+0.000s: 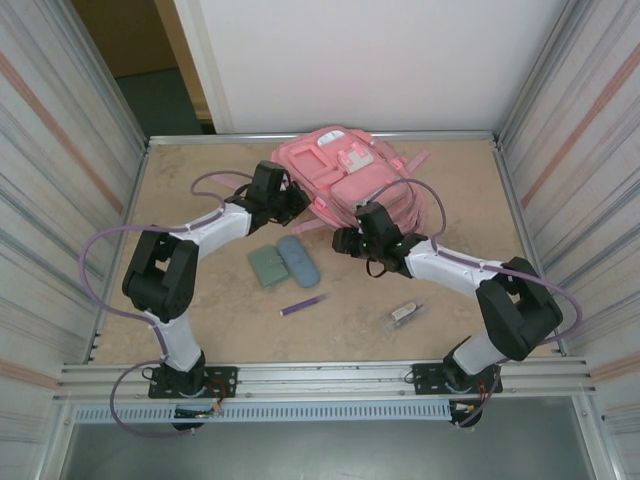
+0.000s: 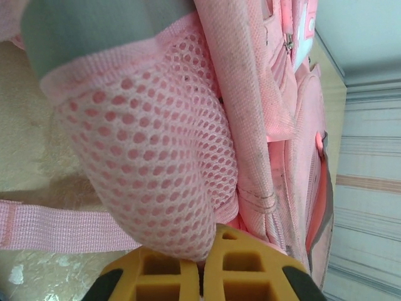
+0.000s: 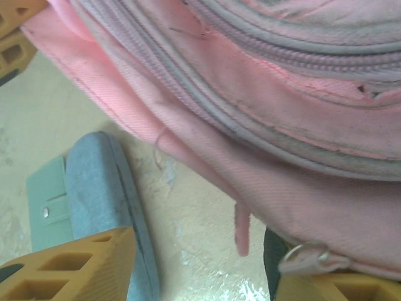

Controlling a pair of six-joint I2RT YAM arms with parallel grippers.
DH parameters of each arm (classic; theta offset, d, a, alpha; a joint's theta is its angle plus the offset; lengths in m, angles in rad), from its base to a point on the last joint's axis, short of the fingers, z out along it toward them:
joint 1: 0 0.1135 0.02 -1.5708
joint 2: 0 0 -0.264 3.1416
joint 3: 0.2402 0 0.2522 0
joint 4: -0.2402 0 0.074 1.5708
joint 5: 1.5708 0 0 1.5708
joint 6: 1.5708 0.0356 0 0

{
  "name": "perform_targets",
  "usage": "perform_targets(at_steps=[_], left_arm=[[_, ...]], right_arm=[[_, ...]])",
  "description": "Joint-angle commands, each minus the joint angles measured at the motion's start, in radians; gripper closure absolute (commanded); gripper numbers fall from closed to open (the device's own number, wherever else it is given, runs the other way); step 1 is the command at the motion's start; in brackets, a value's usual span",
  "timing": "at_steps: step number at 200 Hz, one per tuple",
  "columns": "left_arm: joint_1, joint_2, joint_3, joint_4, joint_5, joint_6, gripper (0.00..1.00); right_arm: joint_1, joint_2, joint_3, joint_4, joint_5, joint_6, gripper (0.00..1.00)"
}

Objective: Pack the student bag

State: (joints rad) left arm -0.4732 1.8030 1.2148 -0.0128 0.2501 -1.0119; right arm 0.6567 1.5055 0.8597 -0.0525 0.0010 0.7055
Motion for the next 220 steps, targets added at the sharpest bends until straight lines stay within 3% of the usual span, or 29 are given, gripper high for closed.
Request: perform_targets(at_steps=[1, 48, 69, 84, 113, 136, 172, 220], left_arm=[[-0.013, -0.035, 0.007, 0.053, 0.062, -0.010, 1.00], [-0.030, -0.069, -0.002, 0.053, 0.098, -0.016, 1.00], [-0.038, -0.092, -0.023, 0.058, 0.079, -0.010, 1.00], [-0.038, -0.094, -0.030, 0.066, 0.087, -0.023, 1.00], [-0.037, -0.097, -0.042, 0.071, 0.099, -0.016, 1.00], [-0.030, -0.100, -0.045, 0.071, 0.112, -0.017, 1.00], [0.003, -0.091, -0.035, 0.036, 0.096, 0.031, 1.00], [0.110, -0.031, -0.022, 0.004, 0.128, 0.087, 1.00]], right_arm=[[-0.009, -0.024, 0.009, -0.081, -0.001, -0.020, 0.44], [-0.029, 0.057, 0.065, -0.113, 0.062, 0.028, 0.52], [-0.025, 0.076, 0.065, -0.077, 0.068, 0.028, 0.67], [-0.019, 0.086, 0.087, -0.101, 0.110, 0.034, 0.68], [-0.011, 0.101, 0.093, -0.112, 0.187, 0.014, 0.83], [-0.041, 0.081, 0.062, -0.111, 0.166, 0.033, 1.00], [-0.108, 0.036, -0.012, -0.096, 0.060, 0.013, 1.00], [-0.135, -0.077, -0.062, -0.155, 0.071, -0.074, 1.00]])
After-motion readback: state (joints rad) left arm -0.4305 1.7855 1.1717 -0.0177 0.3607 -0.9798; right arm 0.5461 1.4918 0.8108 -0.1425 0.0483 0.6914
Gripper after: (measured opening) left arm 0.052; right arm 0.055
